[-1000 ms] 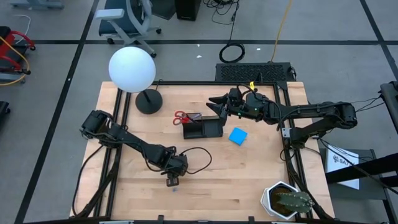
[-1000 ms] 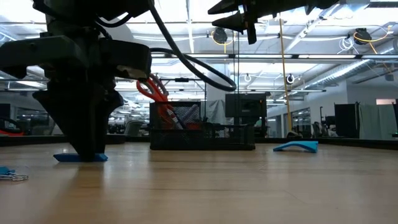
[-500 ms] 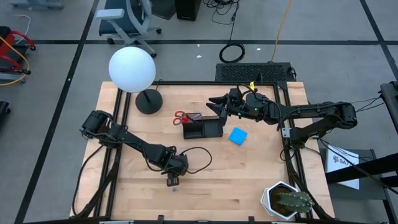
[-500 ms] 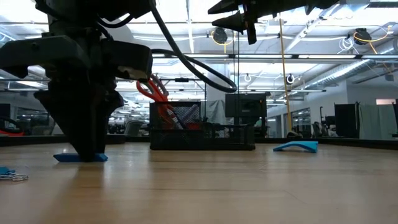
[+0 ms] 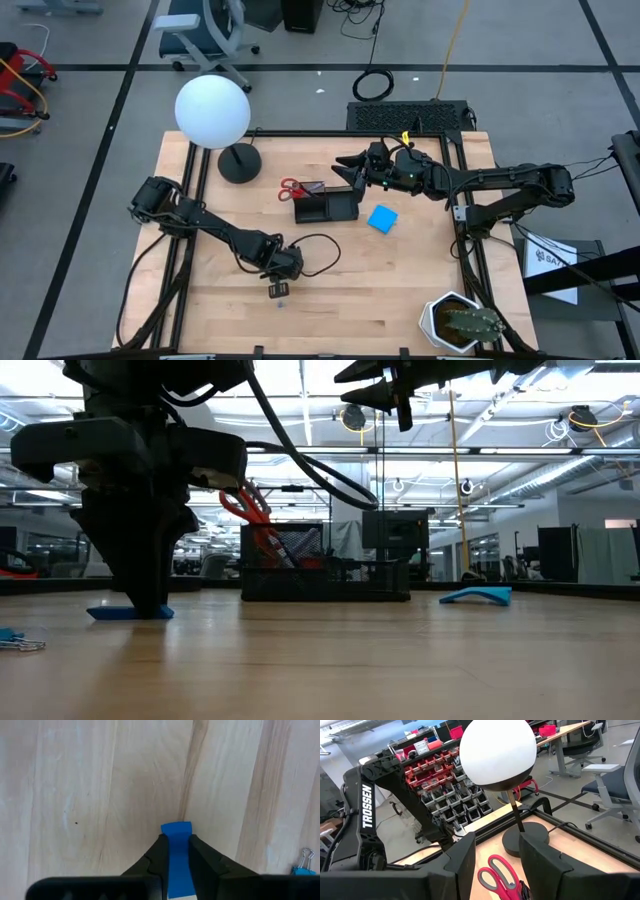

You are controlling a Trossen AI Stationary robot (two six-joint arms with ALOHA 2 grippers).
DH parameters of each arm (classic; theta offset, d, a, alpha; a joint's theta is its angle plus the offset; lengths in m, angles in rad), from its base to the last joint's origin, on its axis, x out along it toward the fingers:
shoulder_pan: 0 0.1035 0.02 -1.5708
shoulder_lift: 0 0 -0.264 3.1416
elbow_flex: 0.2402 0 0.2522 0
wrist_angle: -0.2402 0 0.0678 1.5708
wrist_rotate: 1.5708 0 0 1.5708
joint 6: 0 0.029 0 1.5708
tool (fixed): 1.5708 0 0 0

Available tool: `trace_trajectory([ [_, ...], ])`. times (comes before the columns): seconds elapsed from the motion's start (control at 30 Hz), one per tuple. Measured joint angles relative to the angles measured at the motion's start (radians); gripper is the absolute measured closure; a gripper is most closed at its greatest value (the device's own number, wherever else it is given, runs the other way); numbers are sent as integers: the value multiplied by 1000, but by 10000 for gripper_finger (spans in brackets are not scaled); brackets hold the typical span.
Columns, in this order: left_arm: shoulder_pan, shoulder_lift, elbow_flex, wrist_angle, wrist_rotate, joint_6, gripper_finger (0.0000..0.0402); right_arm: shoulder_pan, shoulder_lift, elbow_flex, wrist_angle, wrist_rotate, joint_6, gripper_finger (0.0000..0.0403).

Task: Pick and place office supplies into organizer
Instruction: Put the blue eraser into the black desk organizer

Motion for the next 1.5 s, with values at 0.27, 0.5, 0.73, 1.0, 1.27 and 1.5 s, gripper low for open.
trace_trajectory([
  [0.27,13,3,24,-15,14,5,331,0,0,0,0,0,0,261],
  [0.5,22,9,80,-84,8,38,330,0,0,0,0,1,0,261],
  [0.73,24,10,123,-109,-9,76,330,0,0,0,0,1,0,261],
  [1.0,24,9,169,-136,-13,60,330,0,0,0,0,1,0,261],
  [1.27,26,7,223,-201,-64,61,330,-3,0,0,0,1,-1,261],
  [1.5,53,5,285,-260,-114,107,330,-26,-11,0,-5,1,-3,261],
])
